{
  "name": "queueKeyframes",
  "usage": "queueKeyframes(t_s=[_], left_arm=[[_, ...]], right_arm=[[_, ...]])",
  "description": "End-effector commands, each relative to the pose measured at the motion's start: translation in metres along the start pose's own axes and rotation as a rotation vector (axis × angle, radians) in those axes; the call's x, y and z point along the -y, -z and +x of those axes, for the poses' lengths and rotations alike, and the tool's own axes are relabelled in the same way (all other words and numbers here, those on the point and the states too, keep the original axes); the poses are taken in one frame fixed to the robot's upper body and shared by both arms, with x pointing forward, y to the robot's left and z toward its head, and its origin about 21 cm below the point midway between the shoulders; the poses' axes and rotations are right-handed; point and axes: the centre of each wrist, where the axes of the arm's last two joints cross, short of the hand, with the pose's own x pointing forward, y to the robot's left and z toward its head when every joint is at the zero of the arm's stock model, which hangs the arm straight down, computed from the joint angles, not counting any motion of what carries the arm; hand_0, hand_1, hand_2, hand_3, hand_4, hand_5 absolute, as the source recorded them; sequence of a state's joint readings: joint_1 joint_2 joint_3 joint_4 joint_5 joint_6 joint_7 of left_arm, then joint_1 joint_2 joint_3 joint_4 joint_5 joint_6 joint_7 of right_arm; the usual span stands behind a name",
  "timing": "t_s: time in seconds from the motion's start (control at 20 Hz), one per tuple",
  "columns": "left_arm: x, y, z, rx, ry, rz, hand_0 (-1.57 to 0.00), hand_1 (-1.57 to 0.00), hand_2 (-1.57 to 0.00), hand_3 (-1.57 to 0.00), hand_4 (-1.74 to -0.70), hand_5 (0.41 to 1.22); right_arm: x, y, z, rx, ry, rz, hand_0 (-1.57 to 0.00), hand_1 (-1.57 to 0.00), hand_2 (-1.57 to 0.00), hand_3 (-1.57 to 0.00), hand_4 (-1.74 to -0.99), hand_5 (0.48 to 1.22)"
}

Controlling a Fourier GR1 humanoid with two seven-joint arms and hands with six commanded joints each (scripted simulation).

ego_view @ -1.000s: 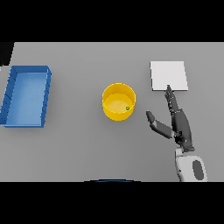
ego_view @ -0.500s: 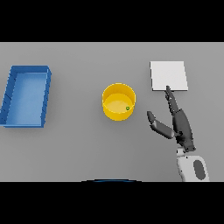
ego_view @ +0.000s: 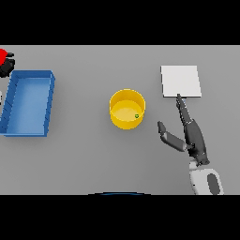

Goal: Pick up the red beaker and tilt it to pour out 1 green nut into yellow bowl. Pick up the yellow bowl and place it on the metallic measuring scale.

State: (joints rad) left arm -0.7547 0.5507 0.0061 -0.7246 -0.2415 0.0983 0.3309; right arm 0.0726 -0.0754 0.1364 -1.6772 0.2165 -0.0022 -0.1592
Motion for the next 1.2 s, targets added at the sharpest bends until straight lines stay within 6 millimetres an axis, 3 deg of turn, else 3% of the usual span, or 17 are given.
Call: queueKeyframes(t_s=[0.0, 0.15, 0.2, 0.3, 0.35, 0.45, 0.6, 0.8, 0.95, 1.15], left_arm=[[0.005, -0.006, -0.006, 0.008, -0.011, 0.001, -1.57, -1.57, -1.57, -1.57, -1.74, 1.151], [0.013, -0.022, -0.018, -0.046, -0.036, 0.003, -1.57, -1.57, -1.57, -1.57, -1.74, 0.984], [0.012, -0.024, -0.014, -0.060, -0.038, -0.004, -1.57, -1.57, -1.57, -1.57, -1.74, 0.925], [0.003, -0.031, -0.012, -0.074, -0.041, -0.017, -1.57, -1.57, -1.53, -1.53, -1.52, 0.818], [0.001, -0.036, -0.010, -0.029, -0.021, -0.066, -1.47, -1.34, -1.28, -1.32, -1.37, 0.774], [-0.004, -0.041, -0.016, -0.011, -0.046, -0.163, -0.94, -0.86, -0.82, -0.84, -1.13, 0.705], [-0.010, -0.044, -0.016, -0.007, 0.013, -0.230, -0.48, -0.44, -0.42, -0.43, -0.92, 0.651], [-0.003, -0.042, -0.018, -0.062, 0.118, -0.230, -0.20, -0.18, -0.17, -0.18, -0.81, 0.627], [0.000, -0.044, -0.015, -0.014, 0.120, -0.200, -0.10, -0.09, -0.09, -0.09, -0.78, 0.631], [0.001, -0.048, -0.015, 0.054, 0.050, -0.188, -0.04, -0.04, -0.03, -0.04, -0.78, 0.644]], right_arm=[[0.002, 0.000, -0.003, -0.014, 0.001, -0.001, 0.00, 0.00, 0.00, 0.00, -1.174, 0.676], [0.000, 0.001, -0.002, -0.011, 0.007, 0.000, 0.00, 0.00, 0.00, 0.00, -1.161, 0.671], [0.001, 0.003, -0.001, -0.020, 0.002, 0.002, 0.00, 0.00, 0.00, 0.00, -1.157, 0.671], [0.001, 0.007, 0.001, -0.016, 0.014, -0.001, 0.00, 0.00, 0.00, 0.00, -1.155, 0.670], [0.000, 0.004, 0.001, -0.012, 0.016, 0.002, 0.00, 0.00, 0.00, 0.00, -1.153, 0.670], [0.000, 0.002, 0.001, -0.009, 0.008, 0.002, 0.00, 0.00, 0.00, 0.00, -1.149, 0.670], [0.000, 0.003, 0.001, -0.014, 0.024, -0.005, 0.00, 0.00, 0.00, 0.00, -1.155, 0.670], [-0.002, 0.001, 0.002, -0.007, -0.018, -0.010, 0.00, 0.00, 0.00, 0.00, -1.157, 0.665], [0.000, 0.004, 0.001, -0.017, -0.027, -0.015, 0.00, 0.00, 0.00, 0.00, -1.154, 0.657], [-0.001, 0.013, 0.005, -0.017, -0.132, 0.059, 0.00, 0.00, 0.00, 0.00, -1.087, 0.649]])
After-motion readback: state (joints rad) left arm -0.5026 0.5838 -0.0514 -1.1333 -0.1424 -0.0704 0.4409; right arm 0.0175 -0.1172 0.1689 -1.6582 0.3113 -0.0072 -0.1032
